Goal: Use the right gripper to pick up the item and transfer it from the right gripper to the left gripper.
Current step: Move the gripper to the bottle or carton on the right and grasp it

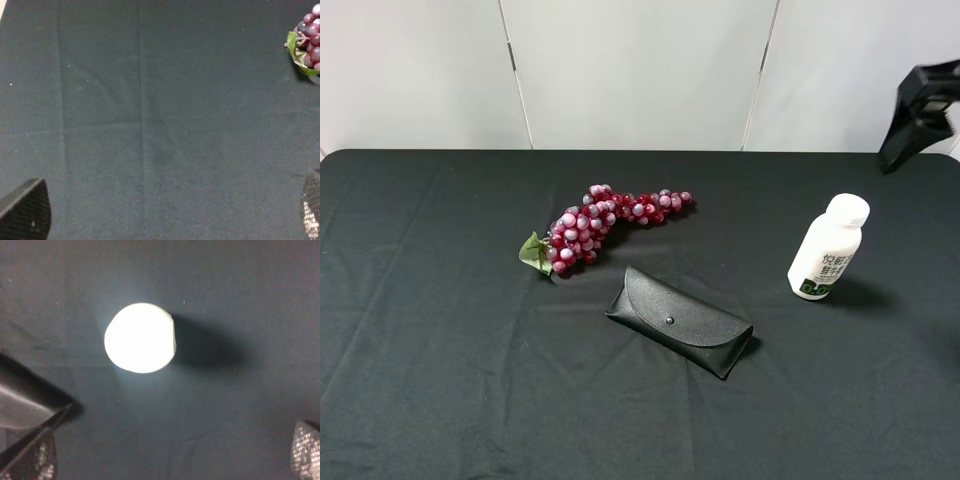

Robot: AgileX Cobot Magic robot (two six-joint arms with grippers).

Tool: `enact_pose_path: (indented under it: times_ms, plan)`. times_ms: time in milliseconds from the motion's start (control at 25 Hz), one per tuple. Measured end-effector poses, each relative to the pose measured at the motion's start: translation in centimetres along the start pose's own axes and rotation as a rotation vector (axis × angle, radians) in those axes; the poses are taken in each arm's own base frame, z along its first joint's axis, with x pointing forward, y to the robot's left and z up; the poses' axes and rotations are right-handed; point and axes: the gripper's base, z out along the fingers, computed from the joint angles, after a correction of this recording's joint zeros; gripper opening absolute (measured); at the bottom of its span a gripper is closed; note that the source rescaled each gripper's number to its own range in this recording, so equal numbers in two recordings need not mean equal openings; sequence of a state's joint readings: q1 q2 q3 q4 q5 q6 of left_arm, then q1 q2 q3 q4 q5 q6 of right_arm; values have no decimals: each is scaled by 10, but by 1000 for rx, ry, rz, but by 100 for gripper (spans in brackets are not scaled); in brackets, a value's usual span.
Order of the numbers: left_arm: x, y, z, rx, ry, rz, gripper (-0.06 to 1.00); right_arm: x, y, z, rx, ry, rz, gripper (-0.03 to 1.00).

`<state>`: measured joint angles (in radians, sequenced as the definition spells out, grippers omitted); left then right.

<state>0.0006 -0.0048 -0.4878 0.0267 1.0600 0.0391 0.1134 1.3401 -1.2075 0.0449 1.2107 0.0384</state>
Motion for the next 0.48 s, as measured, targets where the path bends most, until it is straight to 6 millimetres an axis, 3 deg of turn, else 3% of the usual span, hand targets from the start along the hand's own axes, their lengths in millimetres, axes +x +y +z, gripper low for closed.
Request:
enact_pose_path:
  times_ms: [240,480]
  plan:
    - [0,0,0,0,0,0,100,-11,17,25,-25,44,-55,100]
    - [0,0,0,0,0,0,100,-20,20,54,-37,106,-46,100]
